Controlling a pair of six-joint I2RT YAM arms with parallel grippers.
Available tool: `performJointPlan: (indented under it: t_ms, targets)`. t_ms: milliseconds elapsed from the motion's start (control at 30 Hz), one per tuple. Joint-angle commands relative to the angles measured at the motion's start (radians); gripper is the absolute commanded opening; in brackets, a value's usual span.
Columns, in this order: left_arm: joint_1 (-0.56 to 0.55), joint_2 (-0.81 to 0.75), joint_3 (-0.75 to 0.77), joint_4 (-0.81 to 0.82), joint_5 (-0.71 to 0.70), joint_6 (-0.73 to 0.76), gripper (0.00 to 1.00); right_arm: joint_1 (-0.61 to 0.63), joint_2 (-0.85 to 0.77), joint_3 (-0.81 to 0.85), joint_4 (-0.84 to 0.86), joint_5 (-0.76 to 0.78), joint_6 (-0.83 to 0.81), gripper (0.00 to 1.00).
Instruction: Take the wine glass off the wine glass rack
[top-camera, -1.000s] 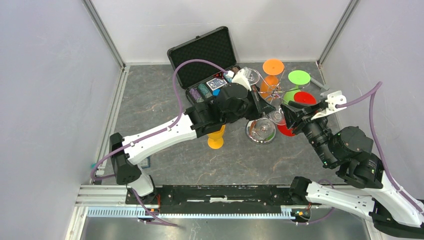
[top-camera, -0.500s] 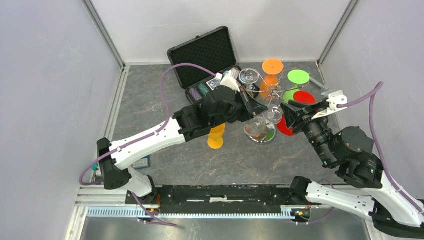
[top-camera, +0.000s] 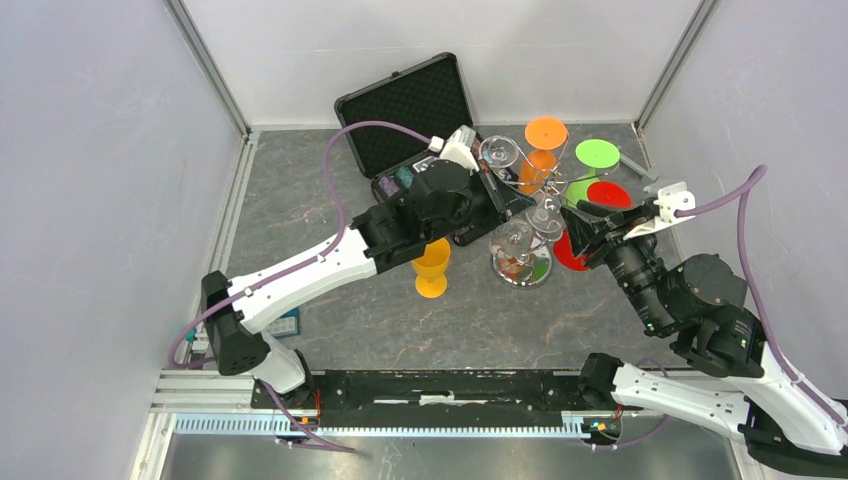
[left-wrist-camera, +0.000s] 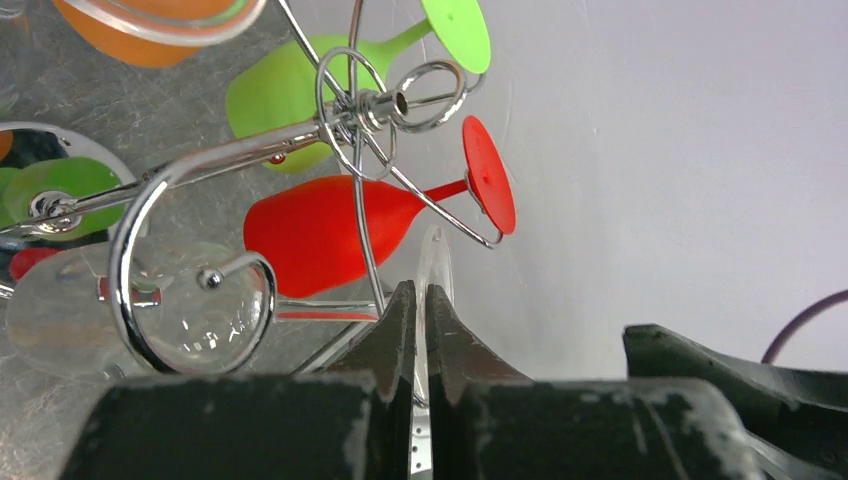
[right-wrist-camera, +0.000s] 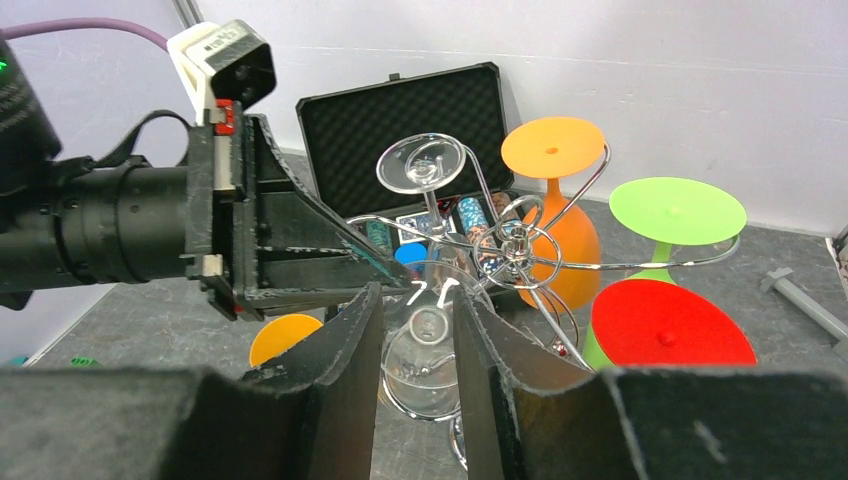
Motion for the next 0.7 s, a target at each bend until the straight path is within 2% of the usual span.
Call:
performJointPlan:
  t_ms: [0, 433, 667]
  targets:
    - [0.010, 0.041, 0.080, 0.093, 0.034, -0.004, 0.02, 0.000, -0.020, -0.006, 0.026, -0.002, 0.005, 0.37]
    - [0.003, 0.109, 0.123, 0.151, 0.153, -0.038, 0.02, 0.000, -0.049, -0.020, 0.027, 0.014, 0.008, 0.39]
    - [-0.027, 0.124, 0.152, 0.178, 0.196, -0.066, 0.02, 0.000, -0.045, -0.023, 0.043, 0.012, 0.009, 0.45]
